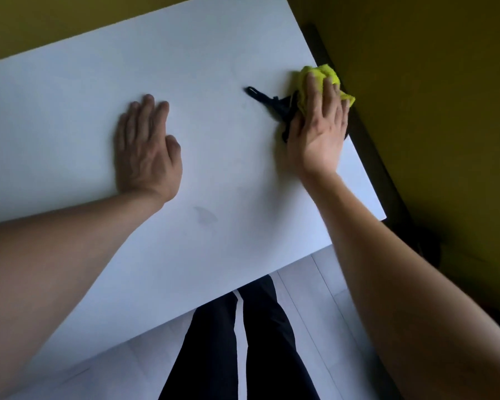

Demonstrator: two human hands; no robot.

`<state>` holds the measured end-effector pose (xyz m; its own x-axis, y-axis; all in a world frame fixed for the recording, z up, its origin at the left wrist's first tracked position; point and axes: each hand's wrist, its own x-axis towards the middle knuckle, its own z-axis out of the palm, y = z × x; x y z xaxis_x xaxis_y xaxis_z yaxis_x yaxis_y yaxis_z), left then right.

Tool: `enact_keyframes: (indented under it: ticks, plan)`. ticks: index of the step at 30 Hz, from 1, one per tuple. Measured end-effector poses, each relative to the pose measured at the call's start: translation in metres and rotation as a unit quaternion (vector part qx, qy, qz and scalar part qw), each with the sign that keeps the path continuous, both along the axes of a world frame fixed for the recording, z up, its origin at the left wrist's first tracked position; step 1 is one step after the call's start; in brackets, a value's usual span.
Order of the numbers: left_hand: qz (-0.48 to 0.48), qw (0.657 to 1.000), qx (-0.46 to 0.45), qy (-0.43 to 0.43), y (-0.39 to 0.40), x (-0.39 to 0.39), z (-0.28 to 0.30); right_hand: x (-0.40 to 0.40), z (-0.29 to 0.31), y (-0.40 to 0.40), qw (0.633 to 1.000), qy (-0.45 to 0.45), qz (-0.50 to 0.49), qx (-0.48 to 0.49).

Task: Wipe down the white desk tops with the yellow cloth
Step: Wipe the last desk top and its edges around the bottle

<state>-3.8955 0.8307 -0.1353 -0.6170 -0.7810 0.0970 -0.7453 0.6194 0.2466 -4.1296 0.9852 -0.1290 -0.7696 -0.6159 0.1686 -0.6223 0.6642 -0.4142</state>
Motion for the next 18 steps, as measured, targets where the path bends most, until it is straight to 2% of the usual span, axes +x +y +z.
enact_keyframes:
  ticks: [6, 9, 11, 14, 18]
  plan:
    - [-0.002, 1.0, 0.002, 0.008, -0.003, 0.003, 0.0, 0.148, 0.01, 0.006, 0.98, -0.041, 0.19, -0.043]
    - [-0.004, 1.0, 0.005, 0.01, -0.004, 0.004, 0.001, 0.145, 0.008, 0.018, 0.971, -0.027, 0.238, -0.021]
    - [-0.007, 1.0, 0.005, 0.008, -0.004, 0.004, 0.0, 0.112, 0.005, 0.027, 0.983, -0.017, 0.18, -0.012]
    - [-0.004, 1.0, 0.004, 0.005, -0.002, 0.003, 0.001, 0.045, 0.003, 0.044, 1.0, -0.008, 0.024, 0.004]
    - [-0.003, 1.0, 0.004, 0.003, -0.003, 0.003, 0.001, 0.017, 0.008, 0.053, 0.998, -0.027, -0.06, 0.012]
